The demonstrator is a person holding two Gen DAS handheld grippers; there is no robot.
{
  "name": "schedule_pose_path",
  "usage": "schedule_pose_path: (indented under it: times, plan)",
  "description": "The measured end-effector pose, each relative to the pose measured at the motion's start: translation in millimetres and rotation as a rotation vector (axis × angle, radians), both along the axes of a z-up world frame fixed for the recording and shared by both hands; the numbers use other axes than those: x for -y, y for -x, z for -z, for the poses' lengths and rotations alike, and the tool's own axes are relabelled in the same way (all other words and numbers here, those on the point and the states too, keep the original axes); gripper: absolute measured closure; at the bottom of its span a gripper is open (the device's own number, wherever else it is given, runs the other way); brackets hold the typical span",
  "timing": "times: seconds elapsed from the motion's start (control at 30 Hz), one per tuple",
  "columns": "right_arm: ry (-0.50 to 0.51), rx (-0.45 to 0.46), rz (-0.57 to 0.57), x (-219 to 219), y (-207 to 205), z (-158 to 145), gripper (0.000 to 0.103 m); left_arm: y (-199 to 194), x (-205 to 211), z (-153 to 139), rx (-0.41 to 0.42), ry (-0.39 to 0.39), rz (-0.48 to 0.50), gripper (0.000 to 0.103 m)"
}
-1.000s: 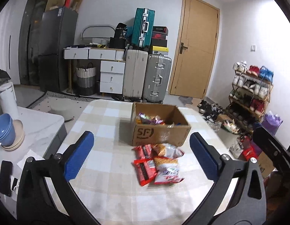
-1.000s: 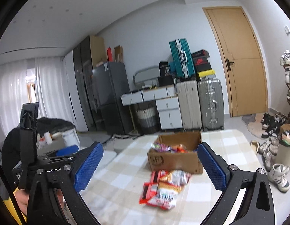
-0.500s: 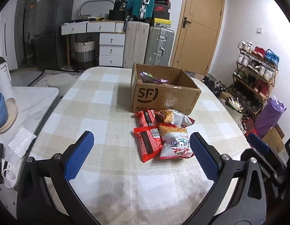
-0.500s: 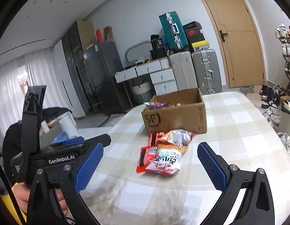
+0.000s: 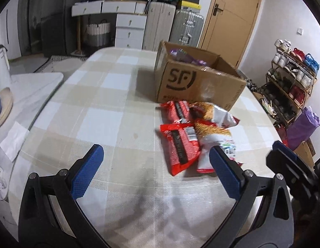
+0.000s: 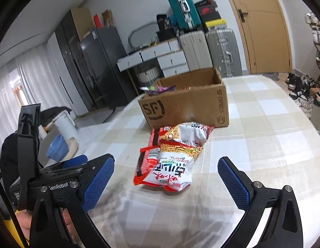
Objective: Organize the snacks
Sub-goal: 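Grasp the noodle snack bag with the right gripper while the left gripper grasps a red chocolate bar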
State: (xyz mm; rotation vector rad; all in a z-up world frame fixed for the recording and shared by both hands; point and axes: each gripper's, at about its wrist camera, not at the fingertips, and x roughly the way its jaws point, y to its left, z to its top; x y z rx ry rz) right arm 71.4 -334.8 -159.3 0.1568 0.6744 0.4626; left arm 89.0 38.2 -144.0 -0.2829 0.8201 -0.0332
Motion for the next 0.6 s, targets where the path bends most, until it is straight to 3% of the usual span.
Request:
schedule_pose_path:
  times: [0.3,0.47,0.57,0.6]
  plan:
    - [0.045,-0.188,-0.043,-22,-68,45,0.001,-34,-8,37,-0.095,0.026,-0.013,0.001]
    - [0.063,-0.216,-0.064,-31,-83,56,0.003,-47,-14,50,-0.133,0.044,-0.012,0.001]
    - [0.056,-0.246,-0.075,-33,-89,63,0.013,-53,-19,57,-0.15,0.052,-0.021,0.001]
    - [0.054,-0.261,-0.082,-35,-91,66,0.023,-53,-21,58,-0.152,0.057,-0.026,0.001]
